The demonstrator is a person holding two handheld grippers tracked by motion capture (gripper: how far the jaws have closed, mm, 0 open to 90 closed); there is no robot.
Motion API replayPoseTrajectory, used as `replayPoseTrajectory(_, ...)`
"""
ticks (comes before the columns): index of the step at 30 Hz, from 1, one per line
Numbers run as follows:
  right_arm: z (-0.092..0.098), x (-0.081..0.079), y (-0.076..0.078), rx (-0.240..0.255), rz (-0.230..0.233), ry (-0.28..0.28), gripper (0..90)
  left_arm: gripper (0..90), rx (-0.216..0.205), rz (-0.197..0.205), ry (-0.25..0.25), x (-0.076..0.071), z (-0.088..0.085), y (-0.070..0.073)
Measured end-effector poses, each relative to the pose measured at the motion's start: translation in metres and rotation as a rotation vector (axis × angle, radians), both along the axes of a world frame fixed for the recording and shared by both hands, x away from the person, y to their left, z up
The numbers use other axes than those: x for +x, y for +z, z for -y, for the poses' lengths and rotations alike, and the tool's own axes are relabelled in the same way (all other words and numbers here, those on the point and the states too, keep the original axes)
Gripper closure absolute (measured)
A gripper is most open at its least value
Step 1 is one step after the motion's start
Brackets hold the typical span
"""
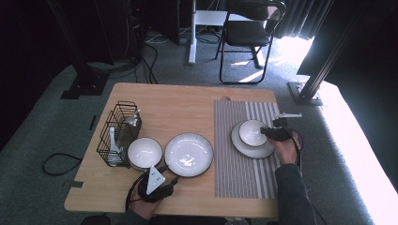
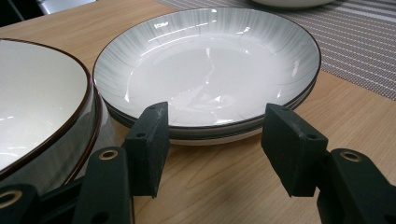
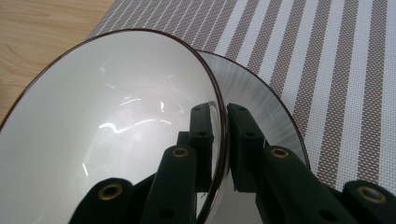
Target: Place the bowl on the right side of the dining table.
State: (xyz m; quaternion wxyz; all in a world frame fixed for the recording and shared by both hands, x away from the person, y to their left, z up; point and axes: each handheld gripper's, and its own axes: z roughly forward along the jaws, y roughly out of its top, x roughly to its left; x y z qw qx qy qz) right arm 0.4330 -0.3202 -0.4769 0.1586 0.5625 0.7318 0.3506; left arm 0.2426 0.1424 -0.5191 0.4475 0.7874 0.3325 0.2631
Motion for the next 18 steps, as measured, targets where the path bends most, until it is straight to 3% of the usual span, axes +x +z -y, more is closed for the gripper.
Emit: replayPoseTrajectory(18,0.0102,-0.0040,-0.0059,0.034,-0.019,-0.026,81.2,42.9,0.002,-0.001,0.000,0.0001,0.0001,0.0000)
